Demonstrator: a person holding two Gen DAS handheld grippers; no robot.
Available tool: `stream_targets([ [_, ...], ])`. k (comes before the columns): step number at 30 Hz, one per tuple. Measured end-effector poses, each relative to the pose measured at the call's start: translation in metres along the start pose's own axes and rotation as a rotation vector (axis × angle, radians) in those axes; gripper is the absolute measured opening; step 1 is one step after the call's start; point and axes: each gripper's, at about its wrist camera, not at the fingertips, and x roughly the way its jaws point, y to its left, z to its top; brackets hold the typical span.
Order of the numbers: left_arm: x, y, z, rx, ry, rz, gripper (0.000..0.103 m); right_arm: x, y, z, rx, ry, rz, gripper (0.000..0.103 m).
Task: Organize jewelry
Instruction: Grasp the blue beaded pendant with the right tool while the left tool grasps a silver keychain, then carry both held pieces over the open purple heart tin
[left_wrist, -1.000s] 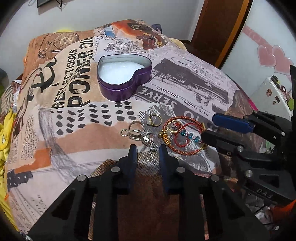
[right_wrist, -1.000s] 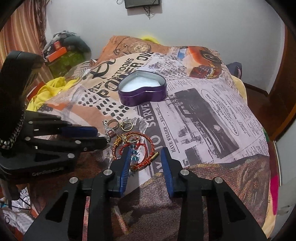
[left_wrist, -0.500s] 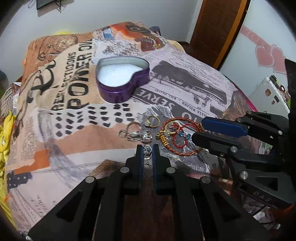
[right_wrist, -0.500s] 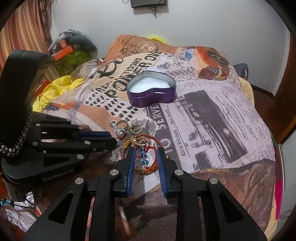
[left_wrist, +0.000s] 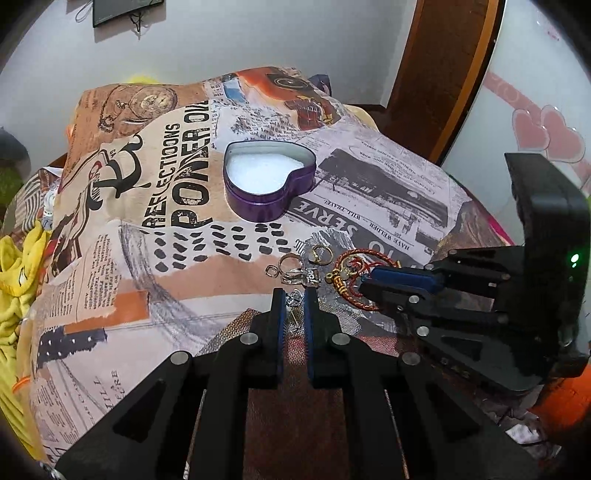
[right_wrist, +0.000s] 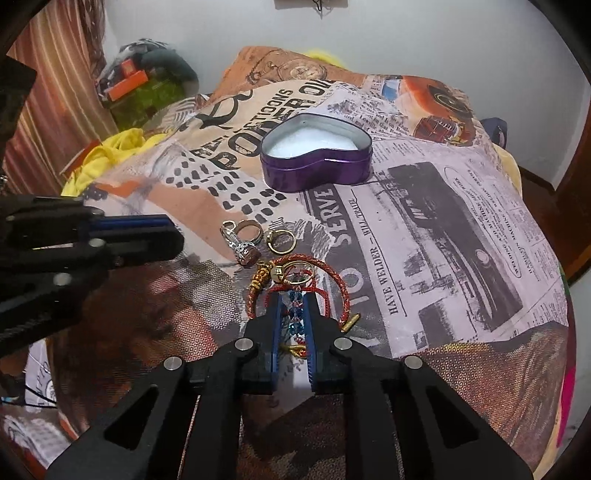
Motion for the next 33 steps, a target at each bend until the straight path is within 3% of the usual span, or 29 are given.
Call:
stream_targets([
  [5, -0.009, 0.000, 0.002, -0.030, -0.037, -0.007, 0.008, -0.003, 0.002, 0.000, 0.003, -0.008, -0.036, 0.007],
  [12, -0.019, 0.002, 0.004, -0.052, -0.062, -0.018, 0.008, -0.019, 0.002, 0.006, 0.042, -0.054, -0.007, 0.007],
  [33, -0.079, -0.016, 0.044, -0.009, -0.249, 0.006, 0.008, -0.093, 0.017, 0.051, -0.020, -0.276, -0.095, 0.007],
])
